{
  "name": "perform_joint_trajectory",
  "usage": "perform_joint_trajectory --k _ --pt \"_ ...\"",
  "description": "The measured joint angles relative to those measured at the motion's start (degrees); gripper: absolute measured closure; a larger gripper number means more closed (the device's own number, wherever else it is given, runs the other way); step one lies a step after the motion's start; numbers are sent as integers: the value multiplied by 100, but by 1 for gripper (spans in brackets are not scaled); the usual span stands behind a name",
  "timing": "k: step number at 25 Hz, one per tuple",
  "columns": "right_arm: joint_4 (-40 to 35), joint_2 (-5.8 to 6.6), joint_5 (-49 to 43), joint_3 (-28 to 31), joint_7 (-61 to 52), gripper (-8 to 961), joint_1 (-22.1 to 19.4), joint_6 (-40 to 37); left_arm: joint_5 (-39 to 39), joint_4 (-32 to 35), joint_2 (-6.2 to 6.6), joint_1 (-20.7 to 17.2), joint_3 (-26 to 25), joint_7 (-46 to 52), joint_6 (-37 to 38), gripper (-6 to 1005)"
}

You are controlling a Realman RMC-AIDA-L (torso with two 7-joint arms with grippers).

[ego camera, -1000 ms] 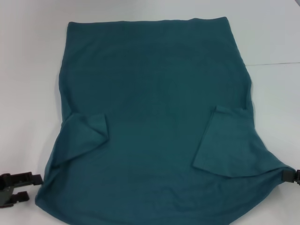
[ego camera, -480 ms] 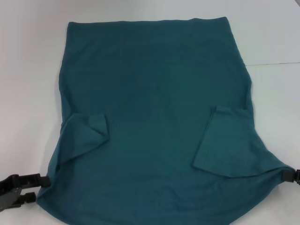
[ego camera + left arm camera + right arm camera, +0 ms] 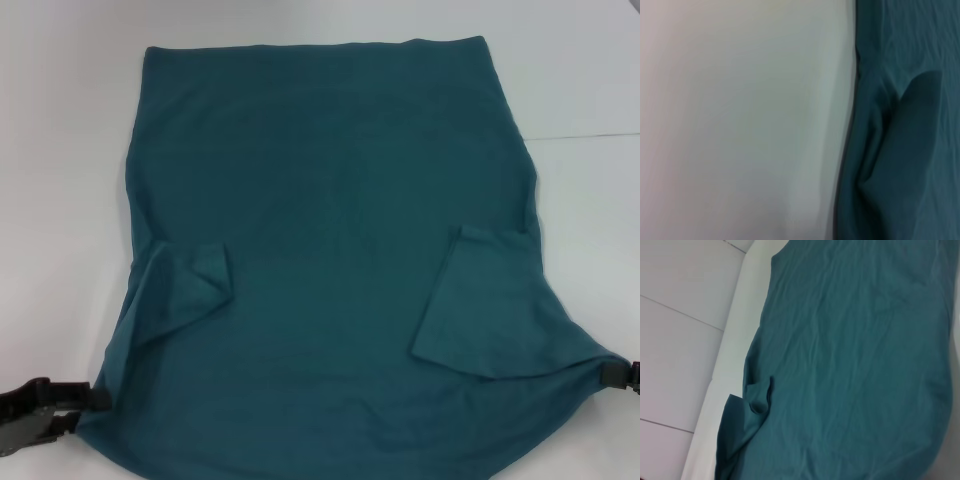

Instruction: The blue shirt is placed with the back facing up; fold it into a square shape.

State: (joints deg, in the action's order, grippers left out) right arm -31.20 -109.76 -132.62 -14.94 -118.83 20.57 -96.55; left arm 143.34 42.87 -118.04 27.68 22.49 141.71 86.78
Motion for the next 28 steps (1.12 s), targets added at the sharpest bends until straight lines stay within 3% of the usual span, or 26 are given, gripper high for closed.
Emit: perform_joint_trajectory --k 13,16,28 --pt "0 0 0 0 0 924 0 -12 0 3 -6 12 109 -55 49 686" --pt "0 0 0 0 0 924 0 -5 0 3 -7 10 131 -56 50 906" --pt "0 0 0 0 0 924 -7 6 -2 55 13 0 45 -220 218 906"
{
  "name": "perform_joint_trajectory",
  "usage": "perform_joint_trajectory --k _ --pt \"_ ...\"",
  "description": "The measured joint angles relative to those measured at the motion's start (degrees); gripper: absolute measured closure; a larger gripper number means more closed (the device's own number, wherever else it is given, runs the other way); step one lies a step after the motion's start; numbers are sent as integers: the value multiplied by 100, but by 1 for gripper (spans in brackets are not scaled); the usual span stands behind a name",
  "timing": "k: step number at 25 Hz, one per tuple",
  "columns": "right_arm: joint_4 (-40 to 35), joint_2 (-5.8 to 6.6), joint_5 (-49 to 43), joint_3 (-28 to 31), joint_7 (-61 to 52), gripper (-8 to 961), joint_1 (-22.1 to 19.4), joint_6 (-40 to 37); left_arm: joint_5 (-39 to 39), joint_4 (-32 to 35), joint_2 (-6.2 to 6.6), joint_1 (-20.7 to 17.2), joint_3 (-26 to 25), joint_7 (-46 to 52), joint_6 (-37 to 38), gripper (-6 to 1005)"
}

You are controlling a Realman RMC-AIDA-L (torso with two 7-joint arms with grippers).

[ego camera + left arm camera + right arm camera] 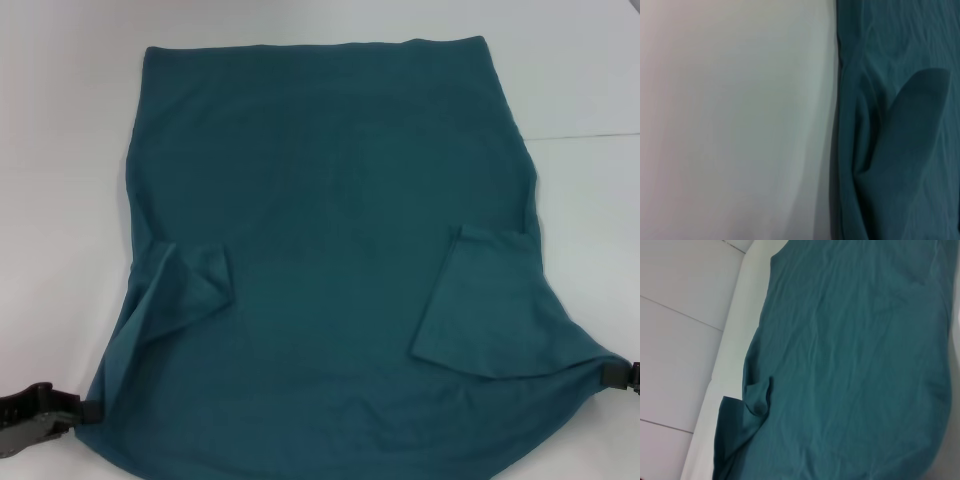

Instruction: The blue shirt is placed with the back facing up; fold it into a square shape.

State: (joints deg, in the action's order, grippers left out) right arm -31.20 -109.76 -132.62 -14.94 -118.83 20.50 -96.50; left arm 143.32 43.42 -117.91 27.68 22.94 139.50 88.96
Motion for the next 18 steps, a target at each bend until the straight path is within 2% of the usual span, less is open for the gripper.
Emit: perform_joint_trajectory --k 18 --pt "0 0 0 4 0 924 8 -1 -11 43 12 6 -8 -211 36 938"
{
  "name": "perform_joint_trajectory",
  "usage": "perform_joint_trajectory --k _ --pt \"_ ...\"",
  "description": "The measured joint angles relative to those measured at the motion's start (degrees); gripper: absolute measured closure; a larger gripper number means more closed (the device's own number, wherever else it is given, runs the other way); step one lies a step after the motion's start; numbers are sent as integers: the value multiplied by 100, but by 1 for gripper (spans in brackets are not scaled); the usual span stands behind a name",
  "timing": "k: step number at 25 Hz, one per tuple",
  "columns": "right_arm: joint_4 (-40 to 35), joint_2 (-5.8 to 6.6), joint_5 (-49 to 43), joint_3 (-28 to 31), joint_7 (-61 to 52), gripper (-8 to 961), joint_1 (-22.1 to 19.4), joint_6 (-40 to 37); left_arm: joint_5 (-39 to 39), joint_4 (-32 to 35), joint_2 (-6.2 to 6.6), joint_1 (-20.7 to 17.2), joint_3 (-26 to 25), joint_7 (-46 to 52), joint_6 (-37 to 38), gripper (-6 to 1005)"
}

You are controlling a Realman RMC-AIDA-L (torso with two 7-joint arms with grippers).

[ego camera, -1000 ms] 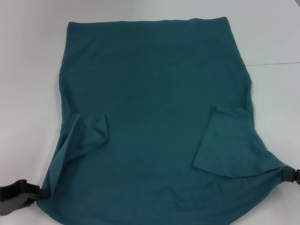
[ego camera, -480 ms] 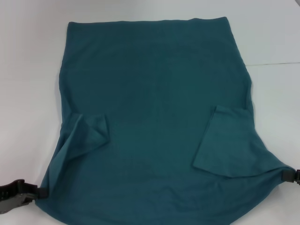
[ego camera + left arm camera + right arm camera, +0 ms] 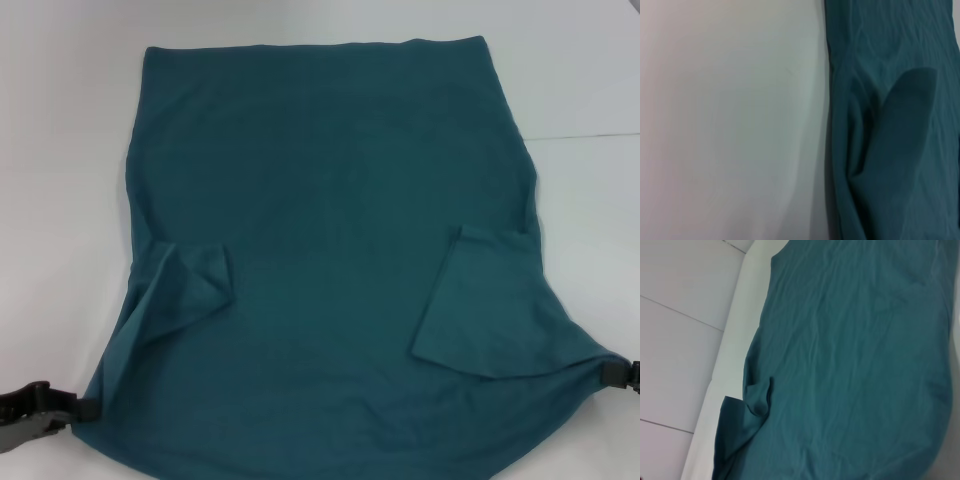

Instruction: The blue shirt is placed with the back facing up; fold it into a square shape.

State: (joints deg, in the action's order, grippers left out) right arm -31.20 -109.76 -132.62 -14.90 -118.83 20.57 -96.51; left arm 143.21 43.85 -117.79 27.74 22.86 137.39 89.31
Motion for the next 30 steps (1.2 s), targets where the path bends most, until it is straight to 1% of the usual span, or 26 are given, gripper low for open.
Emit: perform_joint_trajectory --k 6,15,19,23,25,30 --pt "0 0 0 8 0 924 16 0 13 129 31 -47 -4 2 11 942" --pt "0 3 1 15 2 924 13 10 -4 185 41 -67 -33 36 109 939" --pt "0 8 6 76 29 924 -27 7 -37 189 66 -67 -201 -20 323 940" --pt "0 30 10 215 109 923 -119 -48 -59 172 105 -72 -536 -175 546 940" --pt "0 40 9 228 153 923 -169 -52 -60 161 109 -106 -690 -243 605 941" --pt "0 50 10 284 224 923 -275 -53 -71 147 108 -200 -878 -362 662 940"
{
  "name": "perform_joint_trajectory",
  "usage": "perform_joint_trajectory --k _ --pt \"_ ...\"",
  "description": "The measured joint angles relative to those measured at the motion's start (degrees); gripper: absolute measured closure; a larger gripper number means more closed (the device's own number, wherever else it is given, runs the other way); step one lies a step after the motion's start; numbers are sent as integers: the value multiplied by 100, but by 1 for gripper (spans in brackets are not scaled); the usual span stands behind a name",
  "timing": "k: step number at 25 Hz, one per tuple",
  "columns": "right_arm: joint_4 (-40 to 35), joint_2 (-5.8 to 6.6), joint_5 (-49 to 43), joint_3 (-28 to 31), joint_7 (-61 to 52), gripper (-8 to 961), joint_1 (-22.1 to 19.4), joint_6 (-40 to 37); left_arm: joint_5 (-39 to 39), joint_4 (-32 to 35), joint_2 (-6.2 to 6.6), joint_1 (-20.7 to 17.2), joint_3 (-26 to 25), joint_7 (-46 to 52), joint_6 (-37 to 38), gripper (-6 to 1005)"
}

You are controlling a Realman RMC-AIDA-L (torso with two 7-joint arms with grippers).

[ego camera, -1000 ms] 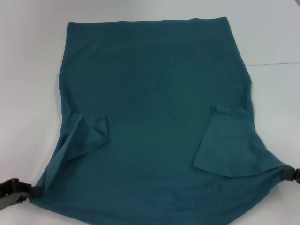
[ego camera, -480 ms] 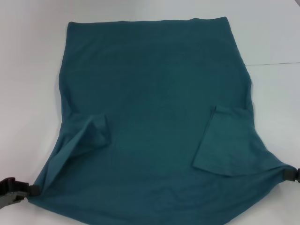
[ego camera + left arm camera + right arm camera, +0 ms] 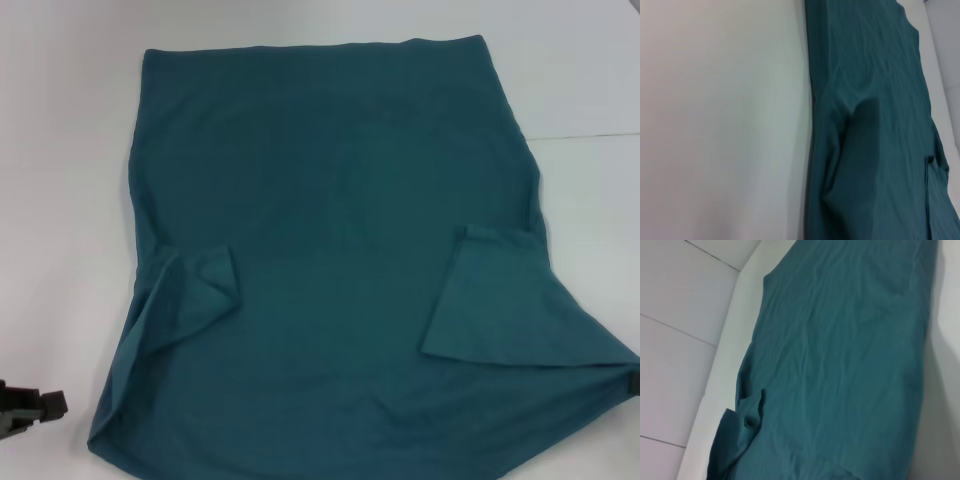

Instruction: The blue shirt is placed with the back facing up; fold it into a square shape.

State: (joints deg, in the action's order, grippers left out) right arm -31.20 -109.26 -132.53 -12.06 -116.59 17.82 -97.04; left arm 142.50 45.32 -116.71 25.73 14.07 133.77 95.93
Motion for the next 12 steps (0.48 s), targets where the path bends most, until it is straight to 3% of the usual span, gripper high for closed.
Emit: perform_joint_trajectory --k 12 --pt "16 -1 -27 -30 5 924 15 26 65 -14 -7 -69 -26 79 3 914"
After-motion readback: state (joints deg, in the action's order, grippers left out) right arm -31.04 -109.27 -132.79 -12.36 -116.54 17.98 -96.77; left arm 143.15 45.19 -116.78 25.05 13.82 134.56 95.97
